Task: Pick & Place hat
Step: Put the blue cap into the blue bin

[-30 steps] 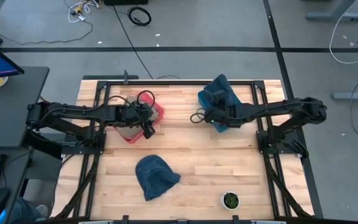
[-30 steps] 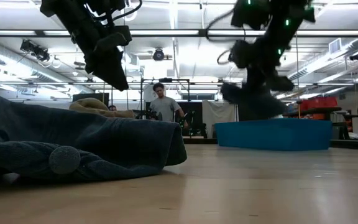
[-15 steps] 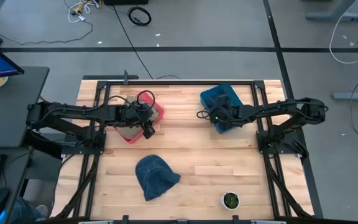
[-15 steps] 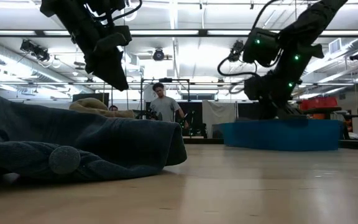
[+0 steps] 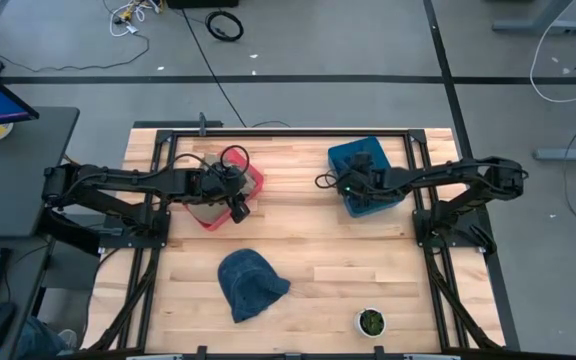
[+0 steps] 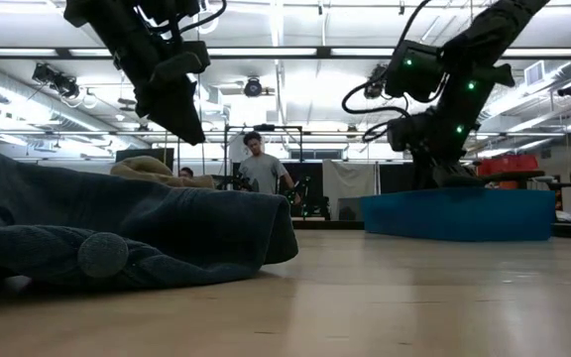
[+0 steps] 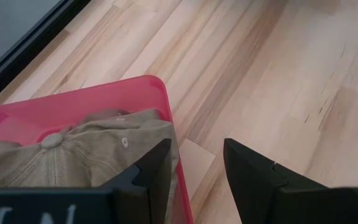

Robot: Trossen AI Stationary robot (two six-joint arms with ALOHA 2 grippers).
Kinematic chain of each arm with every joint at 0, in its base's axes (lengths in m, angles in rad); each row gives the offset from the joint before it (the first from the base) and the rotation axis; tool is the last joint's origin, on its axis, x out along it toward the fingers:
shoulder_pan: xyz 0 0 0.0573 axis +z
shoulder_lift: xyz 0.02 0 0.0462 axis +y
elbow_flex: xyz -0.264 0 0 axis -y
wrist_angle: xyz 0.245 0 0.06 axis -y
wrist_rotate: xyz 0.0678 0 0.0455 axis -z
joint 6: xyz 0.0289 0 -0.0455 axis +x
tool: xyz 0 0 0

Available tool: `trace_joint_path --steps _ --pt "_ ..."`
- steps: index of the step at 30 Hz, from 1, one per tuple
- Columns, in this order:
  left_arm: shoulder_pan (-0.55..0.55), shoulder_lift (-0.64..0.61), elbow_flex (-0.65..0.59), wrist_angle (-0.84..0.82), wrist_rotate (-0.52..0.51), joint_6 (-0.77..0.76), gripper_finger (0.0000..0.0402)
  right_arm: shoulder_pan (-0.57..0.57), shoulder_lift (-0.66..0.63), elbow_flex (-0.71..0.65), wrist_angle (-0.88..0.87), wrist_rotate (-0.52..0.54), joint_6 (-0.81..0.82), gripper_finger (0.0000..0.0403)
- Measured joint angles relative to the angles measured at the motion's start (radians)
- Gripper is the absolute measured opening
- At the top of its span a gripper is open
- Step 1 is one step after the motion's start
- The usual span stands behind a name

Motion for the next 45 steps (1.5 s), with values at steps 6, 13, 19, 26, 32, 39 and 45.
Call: trace_joint_path --steps 6,13,19,26,32,39,45 --pt "-0.001 0.000 0.000 0.003 0.001 0.000 0.0149 0.038 0.000 0.123 -0.209 -0.007 0.123 0.0207" --pt "-0.058 0.000 0.000 0.091 0.170 0.000 0.0149 0.136 -0.001 0.296 -0.315 -0.057 0.240 0.0215" --pt "-0.200 0.000 0.001 0.140 0.395 -0.040 0.0139 0.226 -0.001 0.354 -0.218 -0.300 0.337 0.0196" --pt "-0.427 0.043 0.001 0.221 0.316 -0.120 0.0133 0.310 -0.001 0.354 -0.125 -0.409 0.343 0.0183" --pt "-0.512 0.128 0.002 0.232 0.242 -0.123 0.0133 0.336 -0.001 0.354 -0.115 -0.409 0.342 0.0182" --pt "-0.513 0.242 0.002 0.233 0.213 -0.123 0.0133 0.340 -0.001 0.354 -0.112 -0.418 0.371 0.0182" --pt "-0.514 0.307 0.001 0.294 0.217 -0.074 0.0133 0.340 -0.001 0.354 -0.112 -0.425 0.372 0.0180"
